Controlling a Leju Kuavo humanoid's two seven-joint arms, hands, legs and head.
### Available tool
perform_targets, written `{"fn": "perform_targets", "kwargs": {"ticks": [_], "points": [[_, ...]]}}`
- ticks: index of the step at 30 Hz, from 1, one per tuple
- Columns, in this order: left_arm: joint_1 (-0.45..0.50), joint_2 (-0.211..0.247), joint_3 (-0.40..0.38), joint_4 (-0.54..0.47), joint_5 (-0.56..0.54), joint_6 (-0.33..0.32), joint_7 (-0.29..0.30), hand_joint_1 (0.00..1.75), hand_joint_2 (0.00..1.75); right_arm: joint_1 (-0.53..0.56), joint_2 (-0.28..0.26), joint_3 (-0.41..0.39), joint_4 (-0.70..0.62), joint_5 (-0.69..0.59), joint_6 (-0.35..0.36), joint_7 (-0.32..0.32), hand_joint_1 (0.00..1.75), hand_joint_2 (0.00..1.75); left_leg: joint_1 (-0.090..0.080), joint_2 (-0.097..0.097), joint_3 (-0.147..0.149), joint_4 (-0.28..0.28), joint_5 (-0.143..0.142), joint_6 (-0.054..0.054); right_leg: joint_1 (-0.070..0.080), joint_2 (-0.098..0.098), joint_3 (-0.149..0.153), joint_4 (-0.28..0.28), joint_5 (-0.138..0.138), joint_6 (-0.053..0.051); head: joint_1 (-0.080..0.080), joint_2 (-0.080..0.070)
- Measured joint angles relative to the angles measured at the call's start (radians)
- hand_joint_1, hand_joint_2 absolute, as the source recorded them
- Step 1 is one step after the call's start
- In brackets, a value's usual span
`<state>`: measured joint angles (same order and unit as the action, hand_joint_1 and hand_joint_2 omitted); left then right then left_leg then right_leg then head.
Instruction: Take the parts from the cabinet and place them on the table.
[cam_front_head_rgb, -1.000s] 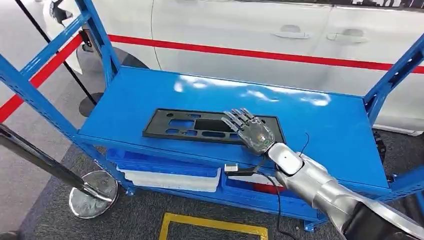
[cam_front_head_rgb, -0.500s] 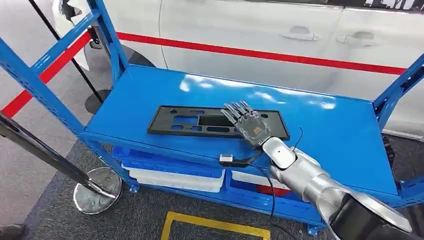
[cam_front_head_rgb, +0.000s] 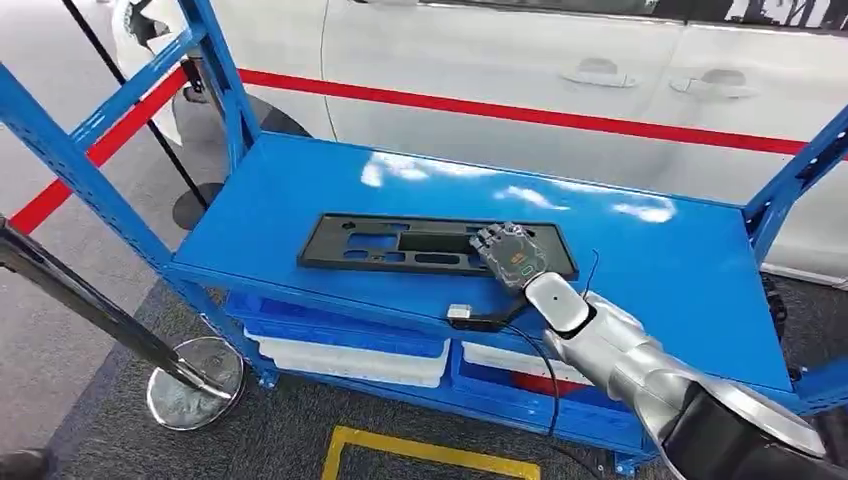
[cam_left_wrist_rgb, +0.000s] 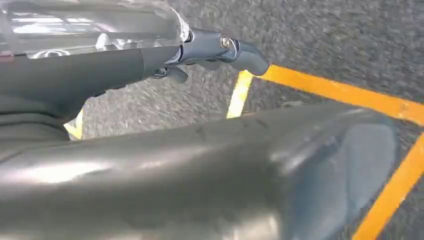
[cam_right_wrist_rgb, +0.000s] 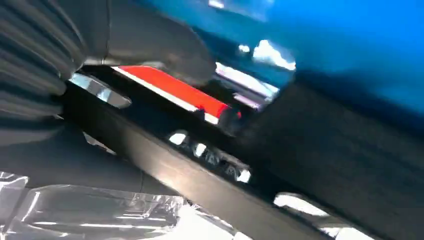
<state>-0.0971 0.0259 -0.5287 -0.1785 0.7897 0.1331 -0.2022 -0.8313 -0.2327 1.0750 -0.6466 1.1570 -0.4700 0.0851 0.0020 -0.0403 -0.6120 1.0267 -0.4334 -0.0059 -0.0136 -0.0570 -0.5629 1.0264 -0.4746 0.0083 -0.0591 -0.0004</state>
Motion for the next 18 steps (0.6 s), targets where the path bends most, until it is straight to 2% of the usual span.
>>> {"fn": "perform_targets", "kwargs": {"ticks": [2,3,4,5,7,8,9,10,12,13,14,16,17,18], "points": [[-0.002,-0.001,-0.001,0.0,0.0,-0.018,-0.004,0.0,0.0,-0.002,0.0,-0.003,0.005,0.01,-0.001,-0.001,1.73,1.75,0.0,0.001,0.0,-0.003,0.005,0.014,0.0,0.0,0.001,-0.006,0.004,0.012,0.0,0.0],[-0.003,-0.002,-0.001,0.0,0.001,-0.023,-0.006,0.0,0.0,-0.001,0.0,-0.005,0.006,0.012,-0.001,-0.002,1.75,1.75,0.008,0.002,0.008,-0.011,0.012,0.025,-0.004,0.006,-0.005,-0.002,-0.003,0.016,0.0,0.0],[-0.005,-0.002,-0.001,0.0,0.003,-0.027,-0.009,0.0,0.0,-0.001,0.0,-0.007,0.01,0.013,0.0,-0.003,1.75,1.75,0.007,0.0,0.009,-0.015,0.015,0.029,-0.006,0.018,-0.013,0.022,-0.024,0.017,0.0,0.0],[-0.01,-0.002,-0.001,0.0,0.004,-0.029,-0.01,0.0,0.0,0.0,0.002,-0.008,0.011,0.013,0.001,-0.003,1.75,1.75,0.008,0.001,0.007,-0.015,0.018,0.034,-0.008,0.03,-0.04,0.084,-0.063,0.018,0.0,0.0],[-0.015,-0.002,-0.001,0.0,0.005,-0.031,-0.016,0.0,0.0,0.005,0.005,-0.01,0.016,0.014,0.004,-0.003,1.73,1.75,0.006,0.0,0.004,-0.015,0.019,0.036,-0.01,0.041,-0.112,0.25,-0.13,0.02,0.0,0.0],[-0.014,-0.002,-0.001,0.0,0.006,-0.034,-0.023,0.0,0.0,0.007,0.006,-0.013,0.018,0.014,0.005,-0.003,1.75,1.75,0.005,-0.001,0.004,-0.014,0.019,0.036,-0.01,0.041,-0.136,0.304,-0.138,0.02,0.0,0.0],[-0.013,-0.002,-0.001,0.0,0.006,-0.036,-0.031,0.0,1.75,0.008,0.007,-0.014,0.019,0.015,0.006,-0.003,1.71,1.75,0.005,-0.003,0.005,-0.014,0.019,0.036,-0.01,0.041,-0.137,0.307,-0.124,0.019,0.0,0.0],[-0.013,-0.002,-0.001,0.0,0.005,-0.04,-0.045,0.0,1.75,0.007,0.008,-0.015,0.02,0.015,0.007,-0.006,1.73,1.75,0.005,-0.004,0.006,-0.013,0.019,0.036,-0.01,0.041,-0.116,0.261,-0.089,0.016,0.0,0.0],[-0.014,-0.003,-0.002,0.0,0.003,-0.05,-0.073,0.0,1.75,0.006,0.01,-0.02,0.021,0.016,0.007,-0.012,1.75,1.75,0.004,-0.004,0.01,-0.012,0.017,0.034,-0.008,0.036,-0.037,0.093,0.0,0.004,0.0,0.0],[-0.014,-0.003,-0.002,0.0,0.003,-0.056,-0.088,0.0,1.75,0.004,0.015,-0.023,0.021,0.016,0.008,-0.016,1.73,1.75,0.003,-0.004,0.009,-0.012,0.016,0.032,-0.003,0.009,-0.008,0.023,0.014,-0.006,0.0,0.0],[-0.014,-0.003,-0.003,0.0,0.0,-0.065,-0.104,0.0,1.75,-0.001,0.022,-0.026,0.021,0.016,0.008,-0.021,1.73,1.75,-0.006,0.001,0.003,-0.007,0.014,0.025,0.006,-0.002,0.004,-0.002,0.004,-0.006,0.0,0.0],[-0.011,-0.002,-0.004,0.0,-0.003,-0.072,-0.122,0.0,1.75,-0.003,0.036,-0.031,0.021,0.014,0.005,-0.026,1.73,1.75,-0.005,0.004,-0.004,-0.012,0.02,0.014,0.008,0.005,-0.001,-0.004,-0.001,-0.006,0.0,0.0],[-0.012,-0.002,-0.005,0.0,-0.003,-0.076,-0.131,0.0,1.75,-0.001,0.038,-0.034,0.021,0.012,0.004,-0.029,1.73,1.75,-0.005,0.007,-0.002,-0.014,0.022,0.008,0.009,0.007,-0.001,-0.007,0.001,-0.01,0.0,0.0],[-0.013,-0.002,-0.005,0.0,-0.003,-0.077,-0.137,0.0,1.75,-0.002,0.039,-0.038,0.021,0.011,0.003,-0.033,1.73,1.75,-0.004,0.007,-0.004,-0.01,0.018,0.003,-0.003,0.007,0.003,-0.019,0.009,-0.018,0.0,0.0]]}}
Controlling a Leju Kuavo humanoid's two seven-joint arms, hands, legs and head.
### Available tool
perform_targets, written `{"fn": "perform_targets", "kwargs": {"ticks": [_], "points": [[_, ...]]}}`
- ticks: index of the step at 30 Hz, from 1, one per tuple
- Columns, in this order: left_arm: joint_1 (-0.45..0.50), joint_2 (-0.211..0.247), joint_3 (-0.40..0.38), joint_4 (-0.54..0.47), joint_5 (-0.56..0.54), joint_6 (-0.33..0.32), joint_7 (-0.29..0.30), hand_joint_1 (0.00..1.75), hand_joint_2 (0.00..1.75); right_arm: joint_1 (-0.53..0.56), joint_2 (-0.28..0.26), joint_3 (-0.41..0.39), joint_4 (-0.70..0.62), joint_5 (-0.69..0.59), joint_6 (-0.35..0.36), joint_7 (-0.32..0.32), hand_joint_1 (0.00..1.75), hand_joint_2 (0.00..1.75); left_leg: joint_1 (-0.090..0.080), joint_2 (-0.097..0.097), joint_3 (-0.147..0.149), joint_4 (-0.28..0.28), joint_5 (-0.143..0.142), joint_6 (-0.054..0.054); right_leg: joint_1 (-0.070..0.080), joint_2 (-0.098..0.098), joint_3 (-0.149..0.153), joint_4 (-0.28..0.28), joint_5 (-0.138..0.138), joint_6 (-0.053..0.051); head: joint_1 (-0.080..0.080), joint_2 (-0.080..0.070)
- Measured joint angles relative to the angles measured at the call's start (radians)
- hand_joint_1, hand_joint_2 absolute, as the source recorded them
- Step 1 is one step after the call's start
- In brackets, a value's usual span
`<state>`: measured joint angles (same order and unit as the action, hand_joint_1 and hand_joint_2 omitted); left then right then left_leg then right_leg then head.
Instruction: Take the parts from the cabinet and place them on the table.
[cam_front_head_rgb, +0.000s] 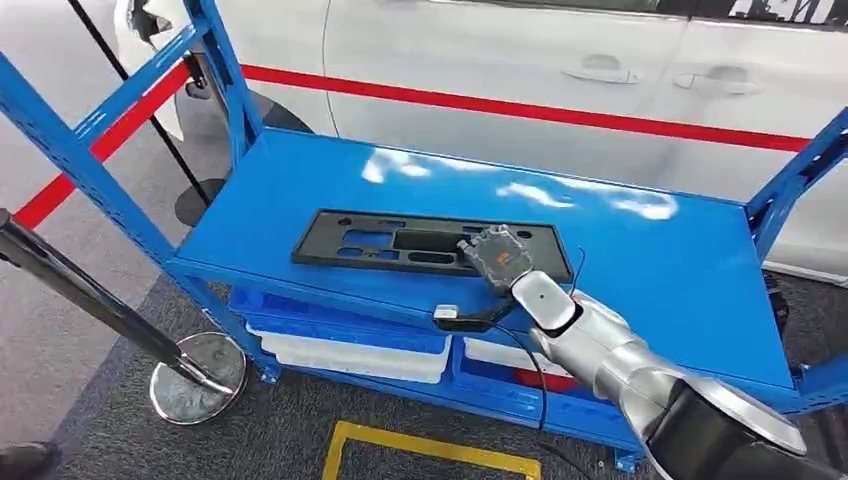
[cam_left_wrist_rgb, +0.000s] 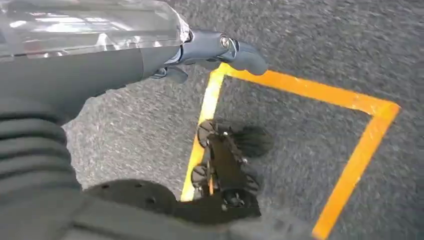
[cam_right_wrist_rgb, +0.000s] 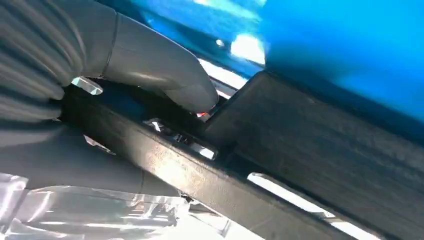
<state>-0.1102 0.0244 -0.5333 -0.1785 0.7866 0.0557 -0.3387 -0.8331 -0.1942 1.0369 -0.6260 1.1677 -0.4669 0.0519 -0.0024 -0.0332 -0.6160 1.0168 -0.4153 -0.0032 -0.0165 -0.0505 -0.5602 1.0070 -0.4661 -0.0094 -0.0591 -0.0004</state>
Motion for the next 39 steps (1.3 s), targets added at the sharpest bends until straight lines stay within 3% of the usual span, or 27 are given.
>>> {"fn": "perform_targets", "kwargs": {"ticks": [1,2,4,5,6,7,9,10,11,12,14,16,18,19,20,21,22,24,25,26,27,30,32,34,36,37,39], "points": [[0.0,0.0,0.0,0.0,0.0,-0.001,-0.002,0.0,1.75,-0.001,0.0,-0.003,0.0,0.0,0.0,-0.002,1.73,1.75,0.003,0.002,-0.006,0.02,-0.018,-0.008,0.0,-0.008,0.003,-0.002,0.002,-0.004,0.0,0.0],[-0.001,0.0,0.0,0.0,0.0,-0.002,-0.003,0.0,1.75,0.0,0.0,-0.004,0.0,0.0,0.0,-0.003,1.73,1.75,0.003,0.007,-0.027,0.066,-0.053,-0.014,0.0,-0.008,0.002,-0.002,0.003,-0.008,0.0,0.0],[-0.001,0.0,-0.001,0.0,-0.001,-0.003,-0.004,0.0,1.75,0.003,0.0,-0.005,0.0,0.0,0.0,-0.003,1.73,1.75,0.005,0.013,-0.104,0.233,-0.138,-0.026,0.002,-0.01,0.0,-0.002,0.003,-0.01,0.0,0.0],[0.001,0.0,-0.001,0.0,-0.001,-0.003,-0.005,0.0,1.75,0.003,0.0,-0.005,0.0,0.0,0.0,-0.003,1.73,1.75,0.005,0.014,-0.136,0.301,-0.158,-0.031,0.002,-0.01,0.0,-0.002,0.003,-0.01,0.0,0.0],[0.001,0.0,-0.002,0.0,-0.001,-0.003,-0.005,0.0,1.75,0.005,0.0,-0.005,0.0,0.0,0.0,-0.003,1.73,1.75,0.006,0.014,-0.143,0.315,-0.151,-0.034,0.002,-0.009,0.0,-0.002,0.003,-0.01,0.0,0.0],[0.004,0.0,-0.002,0.0,-0.001,-0.003,-0.005,0.0,1.75,0.006,0.0,-0.005,0.0,0.0,0.0,-0.003,1.73,1.75,0.006,0.014,-0.128,0.283,-0.124,-0.035,0.001,-0.008,0.001,-0.001,0.002,-0.01,0.0,0.0],[0.003,0.003,-0.002,0.0,-0.003,0.0,-0.005,0.0,1.75,0.005,0.0,-0.008,0.0,-0.015,-0.008,-0.013,1.73,1.75,0.009,0.013,-0.043,0.11,-0.034,-0.033,0.0,-0.002,0.004,0.001,-0.001,-0.005,0.0,0.0],[0.003,0.003,-0.002,0.0,-0.003,0.002,-0.008,0.0,1.75,0.005,-0.001,-0.013,-0.002,-0.036,-0.01,-0.026,1.73,1.75,0.013,-0.001,0.001,0.019,-0.001,-0.033,0.0,-0.001,0.005,0.003,-0.003,-0.001,0.0,0.0],[0.003,0.004,-0.003,0.0,-0.003,0.002,-0.01,0.0,1.75,0.007,-0.002,-0.02,-0.006,-0.062,-0.01,-0.044,1.73,1.75,0.008,-0.017,0.004,0.003,-0.01,-0.023,0.006,0.003,0.004,0.009,-0.006,0.004,0.0,0.0],[0.005,0.004,-0.003,0.0,-0.003,0.004,-0.015,0.0,1.75,0.009,-0.004,-0.03,-0.009,-0.105,-0.009,-0.072,1.73,1.75,0.006,-0.007,-0.001,-0.001,-0.003,-0.005,0.008,0.007,0.003,0.01,-0.006,0.011,0.0,0.0],[0.004,0.004,-0.005,0.0,0.0,0.015,-0.018,0.0,1.75,0.017,-0.01,-0.085,-0.033,-0.31,0.035,-0.23,1.73,1.75,0.002,-0.007,-0.002,0.0,-0.004,0.008,0.008,0.006,0.003,0.003,-0.004,0.021,0.0,0.0],[0.004,0.003,-0.006,0.0,0.013,0.009,-0.026,0.0,1.75,0.031,-0.012,-0.154,-0.065,-0.485,0.108,-0.398,1.73,1.75,0.012,-0.007,0.008,-0.012,0.006,0.023,0.004,0.014,-0.002,0.016,-0.019,0.029,0.0,0.0],[0.0,0.004,-0.005,0.0,0.023,-0.006,-0.049,0.0,1.75,0.051,-0.022,-0.235,-0.131,-0.651,0.195,-0.539,1.73,1.75,0.015,-0.006,0.01,-0.013,0.007,0.029,0.002,0.033,-0.045,0.119,-0.084,0.032,0.0,0.0],[-0.001,0.005,-0.004,0.0,0.033,-0.016,-0.056,0.0,1.75,0.072,-0.023,-0.278,-0.181,-0.736,0.245,-0.59,1.73,1.75,0.015,-0.006,0.01,-0.013,0.006,0.031,-0.002,0.037,-0.091,0.223,-0.128,0.035,0.0,0.0],[0.0,0.006,-0.002,0.0,0.038,-0.024,-0.058,0.0,1.75,0.089,-0.023,-0.299,-0.211,-0.786,0.279,-0.609,1.73,1.75,0.013,-0.005,0.011,-0.013,0.005,0.031,-0.004,0.038,-0.123,0.291,-0.15,0.037,0.0,0.0],[0.001,0.006,0.003,0.0,0.048,-0.034,-0.058,0.0,1.75,0.115,-0.023,-0.327,-0.258,-0.857,0.338,-0.631,1.73,1.75,0.013,-0.006,0.011,-0.012,0.004,0.032,-0.004,0.038,-0.144,0.331,-0.15,0.037,0.0,0.0],[0.001,0.006,0.007,0.0,0.052,-0.041,-0.057,0.0,1.75,0.143,-0.023,-0.343,-0.303,-0.917,0.391,-0.646,1.73,1.75,0.013,-0.006,0.013,-0.011,0.003,0.033,-0.005,0.038,-0.138,0.315,-0.129,0.037,0.0,0.0],[0.005,0.006,0.01,0.0,0.059,-0.045,-0.045,0.0,1.75,0.212,-0.026,-0.394,-0.483,-1.121,0.566,-0.672,1.73,1.75,0.013,-0.006,0.015,-0.005,-0.002,0.031,-0.005,0.036,-0.073,0.171,-0.042,0.03,0.0,0.0],[0.01,0.006,0.01,0.0,0.063,-0.045,-0.044,0.0,1.75,0.247,-0.026,-0.419,-0.581,-1.231,0.643,-0.67,1.73,1.75,0.013,-0.006,0.015,-0.001,-0.007,0.027,-0.003,0.023,-0.032,0.078,0.002,0.022,0.0,0.0],[0.02,0.007,0.012,0.0,0.064,-0.042,-0.043,0.0,1.75,0.282,-0.024,-0.448,-0.682,-1.339,0.706,-0.669,1.73,1.75,0.007,-0.003,0.013,0.003,-0.011,0.02,0.007,-0.012,-0.013,0.038,-0.005,0.017,0.0,0.0],[0.027,0.011,0.015,0.0,0.069,-0.037,-0.045,0.0,1.75,0.304,-0.007,-0.474,-0.778,-1.422,0.762,-0.668,1.73,1.75,0.003,0.004,0.009,0.011,-0.014,0.016,0.01,-0.005,-0.011,0.014,-0.009,0.016,0.0,0.0],[0.054,0.016,0.024,0.003,0.079,-0.028,-0.053,0.0,1.75,0.377,0.021,-0.541,-0.986,-1.566,0.852,-0.652,1.73,1.75,0.004,0.032,0.012,0.005,-0.017,0.001,0.01,0.024,-0.017,0.018,-0.007,0.008,0.0,0.0],[0.056,0.018,0.032,0.004,0.082,-0.023,-0.058,0.0,1.75,0.415,0.018,-0.563,-1.095,-1.619,0.888,-0.644,1.73,1.75,0.008,0.031,0.002,0.04,-0.053,-0.012,0.002,0.03,-0.012,0.007,0.0,-0.007,0.0,0.0],[0.056,0.019,0.034,0.005,0.083,-0.022,-0.06,0.0,1.75,0.44,-0.003,-0.571,-1.162,-1.63,0.9,-0.64,1.73,1.75,0.011,0.032,-0.056,0.183,-0.136,-0.021,0.003,0.036,-0.014,0.008,0.0,-0.013,0.0,0.0],[0.057,0.02,0.035,0.006,0.083,-0.022,-0.061,0.0,1.75,0.466,-0.023,-0.579,-1.212,-1.633,0.906,-0.638,1.73,1.75,0.012,0.032,-0.111,0.316,-0.184,-0.028,0.004,0.045,-0.014,0.009,0.0,-0.013,0.0,0.0],[0.057,0.02,0.035,0.006,0.083,-0.022,-0.061,0.0,1.75,0.474,-0.03,-0.58,-1.224,-1.633,0.907,-0.637,1.73,1.75,0.013,0.032,-0.11,0.32,-0.174,-0.029,0.004,0.05,-0.014,0.01,0.0,-0.013,0.0,0.0],[0.056,0.021,0.035,0.006,0.083,-0.022,-0.061,0.0,1.75,0.481,-0.041,-0.581,-1.244,-1.634,0.913,-0.632,1.73,1.75,0.014,0.031,-0.055,0.214,-0.111,-0.027,0.003,0.06,-0.014,0.014,-0.001,-0.012,0.0,0.0]]}}
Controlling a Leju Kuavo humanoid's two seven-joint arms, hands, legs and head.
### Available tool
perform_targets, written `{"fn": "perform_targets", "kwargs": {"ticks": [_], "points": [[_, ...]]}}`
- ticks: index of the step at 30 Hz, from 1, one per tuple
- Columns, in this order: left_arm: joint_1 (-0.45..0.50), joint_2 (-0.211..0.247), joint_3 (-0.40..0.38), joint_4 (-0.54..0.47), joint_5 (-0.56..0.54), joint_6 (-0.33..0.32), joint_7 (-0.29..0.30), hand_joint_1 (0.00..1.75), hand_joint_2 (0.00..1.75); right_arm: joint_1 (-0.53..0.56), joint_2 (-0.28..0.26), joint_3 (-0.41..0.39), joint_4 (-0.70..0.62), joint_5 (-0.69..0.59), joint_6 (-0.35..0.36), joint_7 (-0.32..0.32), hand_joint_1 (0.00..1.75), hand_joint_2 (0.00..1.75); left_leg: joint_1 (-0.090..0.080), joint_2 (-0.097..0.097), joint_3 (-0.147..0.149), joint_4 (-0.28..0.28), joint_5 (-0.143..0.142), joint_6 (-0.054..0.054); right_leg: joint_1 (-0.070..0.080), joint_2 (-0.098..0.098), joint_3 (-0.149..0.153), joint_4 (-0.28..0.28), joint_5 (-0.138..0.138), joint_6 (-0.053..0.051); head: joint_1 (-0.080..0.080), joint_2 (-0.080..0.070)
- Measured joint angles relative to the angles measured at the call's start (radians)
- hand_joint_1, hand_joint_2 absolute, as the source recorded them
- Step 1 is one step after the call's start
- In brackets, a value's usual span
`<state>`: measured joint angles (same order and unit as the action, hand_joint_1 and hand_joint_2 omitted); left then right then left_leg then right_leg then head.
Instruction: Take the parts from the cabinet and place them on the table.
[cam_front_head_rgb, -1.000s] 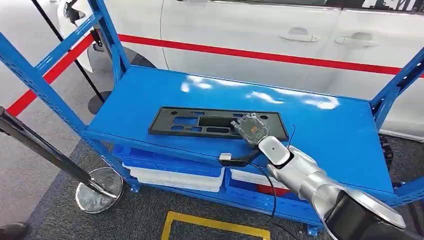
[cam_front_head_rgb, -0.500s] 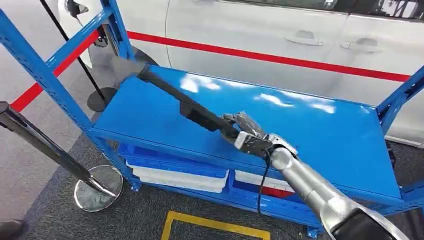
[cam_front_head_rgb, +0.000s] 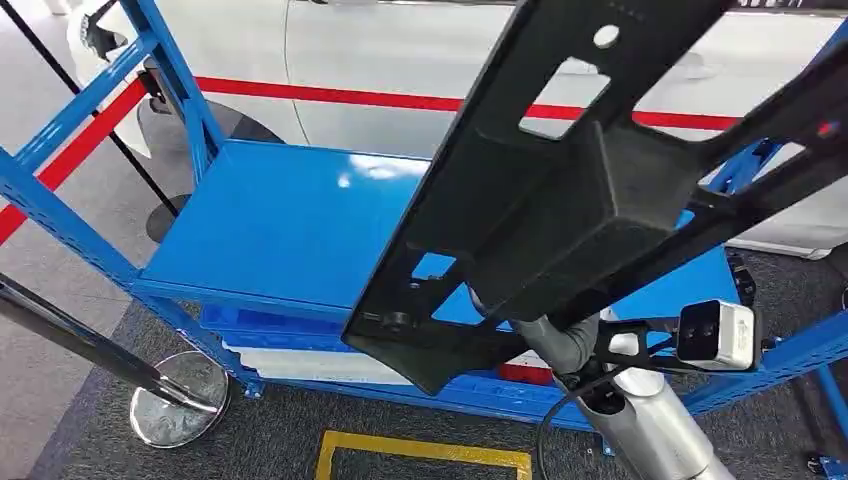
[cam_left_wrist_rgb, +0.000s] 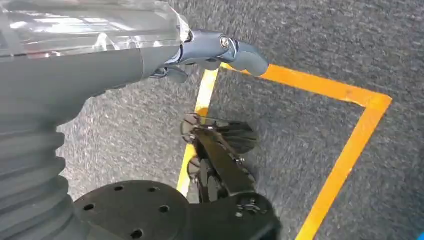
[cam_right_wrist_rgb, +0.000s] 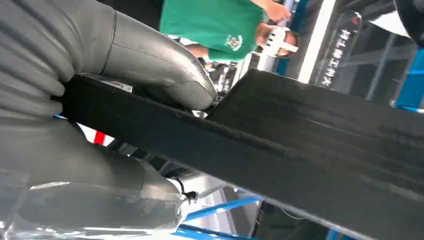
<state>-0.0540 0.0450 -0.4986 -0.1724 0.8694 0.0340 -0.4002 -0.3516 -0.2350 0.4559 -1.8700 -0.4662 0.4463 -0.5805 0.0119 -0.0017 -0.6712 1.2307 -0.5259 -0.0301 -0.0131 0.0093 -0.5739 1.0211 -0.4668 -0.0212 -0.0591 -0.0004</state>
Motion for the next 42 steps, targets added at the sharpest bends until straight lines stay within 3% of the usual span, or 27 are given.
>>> {"fn": "perform_targets", "kwargs": {"ticks": [2,3,6,7,9,11,12,13,14,17,18,20,22,23,24,26,27,28,29,31,32,33,34,37,38,40,42], "points": [[-0.001,0.003,0.0,0.0,0.0,0.0,0.0,0.0,1.75,0.0,-0.006,-0.003,-0.015,-0.006,0.009,-0.003,1.73,1.75,0.001,-0.011,0.087,-0.175,0.071,0.005,0.0,0.008,0.0,0.006,-0.002,0.008,0.0,0.0],[-0.003,0.003,0.0,0.0,0.0,0.0,0.0,0.0,1.75,0.0,-0.009,-0.003,-0.023,-0.012,0.016,-0.003,1.73,1.75,-0.003,-0.025,0.101,-0.2,0.058,0.012,0.007,0.012,-0.004,0.012,-0.003,0.014,0.0,0.0],[-0.007,0.008,0.0,0.0,0.0,0.002,0.01,0.0,1.75,-0.001,-0.009,-0.001,-0.075,-0.065,0.015,0.049,1.73,1.75,-0.009,-0.023,0.09,-0.195,0.069,0.03,-0.001,0.017,-0.012,0.006,0.01,0.034,0.0,0.0],[-0.008,0.008,0.0,0.0,0.0,0.006,0.016,0.0,1.75,-0.004,-0.009,-0.001,-0.093,-0.082,0.008,0.061,1.73,1.75,-0.002,-0.018,0.089,-0.208,0.077,0.042,0.004,0.021,-0.014,0.007,0.012,0.04,0.0,0.0],[-0.011,0.008,0.0,0.0,-0.002,0.013,0.023,0.0,1.75,-0.005,-0.008,-0.001,-0.113,-0.088,-0.006,0.066,1.73,1.75,0.0,-0.008,0.087,-0.22,0.089,0.059,0.001,0.004,-0.036,0.062,-0.056,0.043,0.0,0.0],[-0.011,0.01,0.0,0.0,-0.002,0.021,0.031,0.0,1.75,-0.005,-0.004,-0.001,-0.122,-0.087,-0.018,0.065,1.73,1.75,-0.002,-0.001,0.078,-0.218,0.095,0.064,-0.001,0.001,-0.087,0.209,-0.144,0.046,0.0,0.0],[-0.011,0.012,0.0,0.0,-0.001,0.024,0.034,0.0,1.75,-0.005,-0.004,-0.001,-0.123,-0.086,-0.027,0.063,1.73,1.75,-0.003,0.003,0.071,-0.216,0.099,0.064,-0.002,0.0,-0.11,0.282,-0.173,0.047,0.0,0.0],[-0.011,0.014,0.0,0.0,0.0,0.026,0.035,0.0,1.75,-0.005,-0.004,-0.001,-0.123,-0.086,-0.03,0.062,1.73,1.75,-0.004,0.006,0.064,-0.214,0.102,0.064,-0.002,-0.001,-0.113,0.307,-0.174,0.048,0.0,0.0],[-0.012,0.015,0.0,0.0,0.0,0.029,0.036,0.0,1.75,-0.005,-0.004,-0.001,-0.123,-0.086,-0.034,0.061,1.73,1.75,-0.004,0.008,0.057,-0.211,0.106,0.063,-0.002,-0.003,-0.089,0.281,-0.151,0.049,0.0,0.0],[-0.015,0.015,0.0,0.0,0.001,0.033,0.043,0.0,1.75,-0.017,-0.004,-0.001,-0.123,-0.073,-0.059,0.061,1.73,1.75,-0.004,0.01,0.044,-0.204,0.117,0.055,-0.001,-0.015,0.06,0.044,-0.056,0.039,0.0,0.0],[-0.016,0.015,0.0,0.0,0.002,0.035,0.045,0.0,1.75,-0.026,-0.004,-0.001,-0.123,-0.065,-0.075,0.061,1.73,1.75,-0.009,0.011,0.038,-0.202,0.121,0.048,0.005,-0.026,0.09,-0.013,-0.072,0.035,0.0,0.0],[-0.018,0.016,0.0,0.0,0.005,0.039,0.048,0.0,1.75,-0.033,-0.004,-0.001,-0.123,-0.051,-0.109,0.049,1.73,1.75,-0.008,0.013,0.037,-0.204,0.134,0.037,0.01,-0.022,0.078,-0.013,-0.058,0.031,0.0,0.0],[-0.016,0.017,0.0,0.0,0.01,0.042,0.05,0.0,1.75,-0.035,-0.005,0.0,-0.118,-0.041,-0.137,0.037,1.73,1.75,-0.01,0.014,0.035,-0.21,0.149,0.024,0.008,-0.021,0.068,-0.015,-0.044,0.018,0.0,0.0],[-0.014,0.02,0.0,0.002,0.011,0.044,0.05,0.0,1.75,-0.038,-0.006,0.001,-0.113,-0.032,-0.142,0.021,1.73,1.75,-0.005,0.01,0.027,-0.2,0.132,0.02,0.001,-0.026,0.061,-0.021,-0.03,0.01,0.0,0.0],[-0.016,0.021,0.0,0.002,0.011,0.045,0.05,0.0,1.75,-0.041,-0.006,0.003,-0.107,-0.018,-0.142,-0.003,1.73,1.75,-0.006,0.008,0.009,-0.17,0.082,0.014,0.0,-0.022,0.047,-0.021,-0.019,0.002,0.0,0.0],[-0.017,0.025,0.0,0.002,0.011,0.049,0.05,0.0,1.75,-0.041,-0.006,0.007,-0.094,0.011,-0.136,-0.058,1.73,1.75,-0.002,0.008,-0.029,-0.027,-0.035,0.006,0.001,-0.02,0.022,-0.02,0.0,-0.004,0.0,0.0],[-0.017,0.026,0.0,0.002,0.011,0.049,0.05,0.0,1.75,-0.041,-0.006,0.01,-0.087,0.023,-0.124,-0.08,1.73,1.75,-0.001,0.008,-0.044,0.044,-0.068,0.002,0.002,-0.019,0.01,-0.018,0.009,-0.005,0.0,0.0],[-0.016,0.027,0.0,0.002,0.012,0.049,0.05,0.0,1.75,-0.041,-0.006,0.014,-0.08,0.029,-0.114,-0.092,1.73,1.75,-0.001,0.008,-0.047,0.09,-0.071,0.0,0.002,-0.016,-0.004,-0.016,0.018,-0.003,0.0,0.0],[-0.016,0.027,0.0,0.002,0.014,0.05,0.05,0.0,1.75,-0.041,-0.006,0.019,-0.073,0.032,-0.105,-0.099,1.73,1.75,-0.001,0.008,-0.031,0.09,-0.048,0.0,0.002,-0.007,-0.016,-0.014,0.025,0.0,0.0,0.0],[-0.017,0.027,0.0,0.002,0.021,0.052,0.047,0.0,1.75,-0.044,-0.006,0.031,-0.059,0.031,-0.09,-0.107,1.73,1.75,-0.001,0.0,0.064,-0.033,0.024,0.008,0.002,0.008,-0.041,-0.007,0.042,0.006,0.0,0.0],[-0.017,0.027,0.002,0.002,0.023,0.053,0.046,0.0,1.75,-0.049,-0.006,0.035,-0.054,0.029,-0.087,-0.109,1.73,1.75,-0.001,-0.023,0.125,-0.121,0.039,0.016,0.002,0.016,-0.051,-0.004,0.049,0.009,0.0,0.0],[-0.017,0.03,0.003,0.002,0.026,0.053,0.045,0.0,1.75,-0.055,-0.007,0.043,-0.049,0.024,-0.081,-0.108,1.73,1.75,-0.002,-0.069,0.175,-0.206,0.009,0.028,0.002,0.023,-0.06,-0.001,0.056,0.014,0.0,0.0],[-0.015,0.03,0.005,0.002,0.029,0.055,0.043,0.0,1.75,-0.064,-0.008,0.052,-0.044,0.02,-0.08,-0.102,1.73,1.75,-0.002,-0.071,0.194,-0.241,0.005,0.025,0.003,0.031,-0.064,0.0,0.063,0.018,0.0,0.0],[-0.02,0.03,0.007,0.002,0.036,0.059,0.04,0.0,1.75,-0.071,-0.008,0.068,-0.032,0.026,-0.106,-0.089,1.73,1.75,-0.009,-0.051,0.179,-0.238,0.023,0.038,-0.004,0.052,-0.068,-0.013,0.094,0.04,0.0,0.0],[-0.021,0.028,0.008,0.002,0.04,0.059,0.039,0.0,1.75,-0.07,-0.008,0.069,-0.029,0.031,-0.118,-0.086,1.73,1.75,0.004,-0.039,0.175,-0.251,0.041,0.048,-0.003,0.049,-0.075,-0.009,0.087,0.045,0.0,0.0],[-0.021,0.028,0.011,0.002,0.045,0.063,0.036,0.0,1.75,-0.078,-0.008,0.072,-0.025,0.032,-0.127,-0.082,1.73,1.75,0.002,-0.025,0.153,-0.253,0.064,0.06,-0.001,0.009,-0.105,0.069,-0.022,0.049,0.0,0.0],[-0.016,0.027,0.02,0.002,0.053,0.068,0.035,0.0,1.75,-0.086,-0.007,0.075,-0.018,0.023,-0.132,-0.074,1.73,1.75,0.0,-0.012,0.122,-0.25,0.084,0.061,-0.003,-0.003,-0.143,0.228,-0.125,0.057,0.0,0.0]]}}
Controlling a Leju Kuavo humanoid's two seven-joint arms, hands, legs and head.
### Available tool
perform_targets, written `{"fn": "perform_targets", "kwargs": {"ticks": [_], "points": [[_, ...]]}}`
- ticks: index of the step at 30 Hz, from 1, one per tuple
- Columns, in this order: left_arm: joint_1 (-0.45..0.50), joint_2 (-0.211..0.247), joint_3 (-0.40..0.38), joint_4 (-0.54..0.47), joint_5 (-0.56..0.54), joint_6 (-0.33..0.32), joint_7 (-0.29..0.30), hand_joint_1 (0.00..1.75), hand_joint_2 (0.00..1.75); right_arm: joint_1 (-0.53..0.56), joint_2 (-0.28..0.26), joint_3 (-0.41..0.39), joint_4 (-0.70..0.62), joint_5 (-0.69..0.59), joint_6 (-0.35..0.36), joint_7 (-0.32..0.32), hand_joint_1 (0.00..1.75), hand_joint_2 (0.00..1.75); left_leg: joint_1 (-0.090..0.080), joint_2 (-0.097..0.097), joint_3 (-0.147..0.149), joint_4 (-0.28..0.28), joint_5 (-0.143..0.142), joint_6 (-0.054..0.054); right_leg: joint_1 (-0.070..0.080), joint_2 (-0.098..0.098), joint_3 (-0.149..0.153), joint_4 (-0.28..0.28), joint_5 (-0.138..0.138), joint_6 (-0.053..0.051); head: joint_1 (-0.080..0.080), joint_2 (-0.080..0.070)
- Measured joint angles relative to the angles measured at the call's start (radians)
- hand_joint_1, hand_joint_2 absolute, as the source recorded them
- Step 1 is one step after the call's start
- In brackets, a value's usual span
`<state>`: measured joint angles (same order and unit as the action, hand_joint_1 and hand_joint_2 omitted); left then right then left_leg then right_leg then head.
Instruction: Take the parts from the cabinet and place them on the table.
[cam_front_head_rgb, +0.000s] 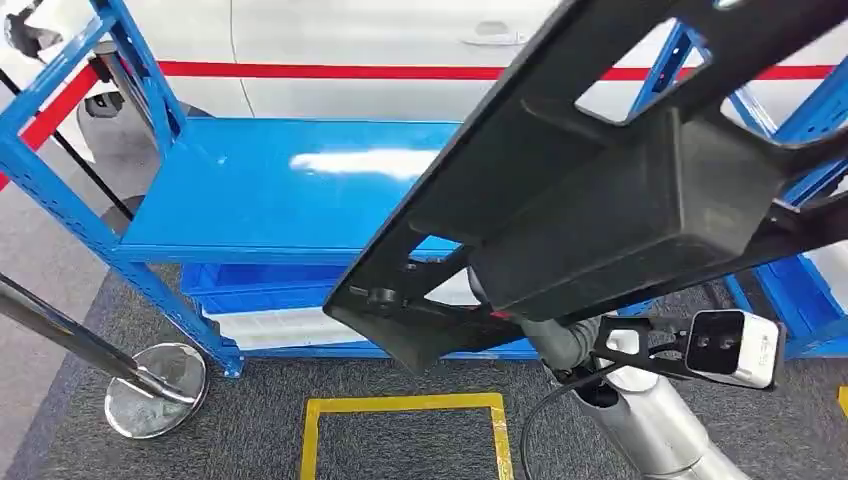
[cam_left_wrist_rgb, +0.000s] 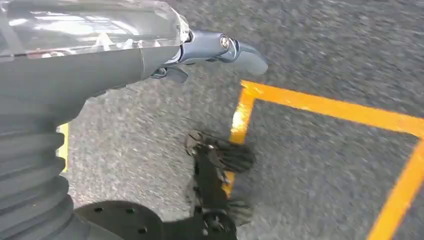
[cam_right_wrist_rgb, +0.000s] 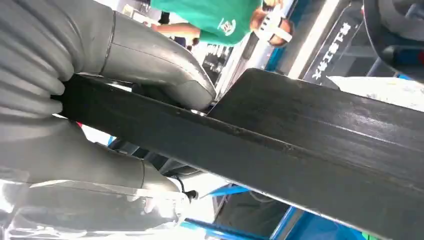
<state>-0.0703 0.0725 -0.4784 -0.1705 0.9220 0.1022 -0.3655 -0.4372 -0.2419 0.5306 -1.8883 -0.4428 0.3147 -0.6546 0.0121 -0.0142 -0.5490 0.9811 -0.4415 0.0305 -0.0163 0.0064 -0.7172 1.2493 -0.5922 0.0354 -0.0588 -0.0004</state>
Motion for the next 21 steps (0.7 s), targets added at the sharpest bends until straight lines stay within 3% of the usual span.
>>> {"fn": "perform_targets", "kwargs": {"ticks": [1,2,3,4,5,6,7,10,11,12,13,15,16,17,19,20,21], "points": [[0.001,0.0,0.003,0.0,0.0,0.001,0.0,0.0,1.75,-0.002,0.001,0.001,0.003,-0.006,0.0,0.002,1.73,1.75,0.0,0.006,-0.016,0.003,0.01,-0.001,0.0,-0.001,-0.008,0.059,-0.009,0.003,0.0,0.0],[0.001,0.0,0.004,0.0,0.001,0.002,0.0,0.0,1.75,-0.005,0.001,0.001,0.008,-0.011,0.0,0.005,1.73,1.75,0.0,0.009,-0.033,0.007,0.019,-0.002,-0.001,-0.001,0.001,0.082,0.017,0.005,0.0,0.0],[0.001,0.0,0.005,0.0,0.001,0.002,0.0,0.0,1.75,-0.009,0.001,0.001,0.013,-0.015,0.0,0.006,1.73,1.75,0.0,0.012,-0.05,0.014,0.028,-0.005,-0.002,-0.001,0.03,0.063,0.061,0.005,0.0,0.0],[0.001,0.0,0.005,0.0,0.002,0.003,-0.001,0.0,1.75,-0.013,0.001,0.002,0.017,-0.021,0.0,0.006,1.73,1.75,0.0,0.013,-0.066,0.019,0.034,-0.008,-0.003,-0.002,0.074,0.01,0.1,0.004,0.0,0.0],[0.001,0.0,0.005,0.0,0.003,0.003,-0.002,0.0,1.75,-0.02,0.001,0.002,0.021,-0.027,0.0,0.006,1.73,1.75,0.0,0.013,-0.08,0.027,0.041,-0.011,-0.004,-0.002,0.137,-0.074,0.119,0.001,0.0,0.0],[0.001,0.0,0.006,0.0,0.003,0.003,-0.002,0.0,1.75,-0.028,0.001,0.002,0.024,-0.035,-0.001,0.007,1.73,1.75,-0.001,0.013,-0.09,0.036,0.047,-0.016,-0.003,-0.004,0.202,-0.168,0.089,-0.005,0.0,0.0],[0.001,0.0,0.007,0.0,0.004,0.003,-0.003,0.0,1.75,-0.037,0.001,0.002,0.029,-0.043,-0.002,0.008,1.73,1.75,-0.004,0.013,-0.098,0.043,0.051,-0.021,0.006,-0.004,0.248,-0.245,0.053,-0.011,-0.001,0.0],[0.004,0.0,0.009,0.0,0.009,0.003,-0.006,0.0,1.75,-0.054,0.0,0.003,0.04,-0.062,-0.009,0.007,1.73,1.75,-0.002,0.013,-0.099,0.034,0.078,-0.041,0.013,-0.004,0.233,-0.243,0.063,-0.034,0.0,0.0],[0.011,0.001,0.01,0.003,0.009,0.003,-0.006,0.0,1.75,-0.056,0.0,0.004,0.045,-0.067,-0.011,0.007,1.73,1.75,-0.005,0.01,-0.105,0.032,0.086,-0.048,0.004,-0.007,0.221,-0.252,0.079,-0.045,0.0,0.0],[0.011,0.001,0.01,0.003,0.008,0.003,-0.009,0.0,1.75,-0.062,0.0,0.006,0.048,-0.073,-0.015,0.007,1.73,1.75,0.0,0.009,-0.121,0.048,0.048,-0.052,0.003,-0.01,0.209,-0.252,0.094,-0.053,0.0,0.0],[0.011,0.001,0.01,0.003,0.009,0.002,-0.01,0.0,1.75,-0.068,0.0,0.008,0.049,-0.079,-0.023,0.007,1.73,1.75,0.001,0.011,-0.136,0.094,-0.02,-0.056,0.003,-0.011,0.192,-0.252,0.107,-0.062,0.0,0.0],[0.011,0.003,0.01,0.003,0.009,0.002,-0.014,0.0,1.75,-0.076,-0.002,0.013,0.053,-0.096,-0.048,0.006,1.73,1.75,0.003,0.011,-0.166,0.239,-0.131,-0.065,0.005,-0.011,0.165,-0.251,0.129,-0.066,0.0,0.0],[0.011,0.004,0.01,0.003,0.008,0.002,-0.015,0.0,1.75,-0.082,-0.003,0.019,0.055,-0.102,-0.06,0.005,1.73,1.75,0.003,0.011,-0.177,0.309,-0.15,-0.069,0.007,-0.011,0.15,-0.249,0.14,-0.065,0.0,0.0],[0.011,0.005,0.01,0.003,0.008,0.002,-0.016,0.0,1.75,-0.087,-0.003,0.025,0.058,-0.108,-0.068,0.005,1.73,1.75,0.003,0.011,-0.174,0.345,-0.137,-0.07,0.007,-0.01,0.135,-0.247,0.151,-0.064,0.0,0.0],[0.01,0.006,0.01,0.003,0.006,0.001,-0.02,0.0,1.75,-0.095,-0.003,0.03,0.062,-0.12,-0.091,0.005,1.73,1.75,0.003,0.011,-0.117,0.299,-0.064,-0.068,0.007,-0.01,0.105,-0.24,0.168,-0.06,0.0,0.0],[0.01,0.007,0.01,0.003,0.002,0.0,-0.021,0.0,1.75,-0.101,-0.003,0.032,0.062,-0.129,-0.104,0.005,1.73,1.75,0.003,0.011,-0.056,0.218,-0.033,-0.063,0.007,-0.009,0.091,-0.235,0.177,-0.057,0.0,0.0],[0.01,0.008,0.01,0.003,0.001,0.0,-0.021,0.0,1.75,-0.109,-0.003,0.036,0.062,-0.14,-0.117,0.004,1.73,1.75,0.003,0.009,0.01,0.128,-0.035,-0.057,0.007,-0.007,0.083,-0.23,0.183,-0.053,0.0,0.0]]}}
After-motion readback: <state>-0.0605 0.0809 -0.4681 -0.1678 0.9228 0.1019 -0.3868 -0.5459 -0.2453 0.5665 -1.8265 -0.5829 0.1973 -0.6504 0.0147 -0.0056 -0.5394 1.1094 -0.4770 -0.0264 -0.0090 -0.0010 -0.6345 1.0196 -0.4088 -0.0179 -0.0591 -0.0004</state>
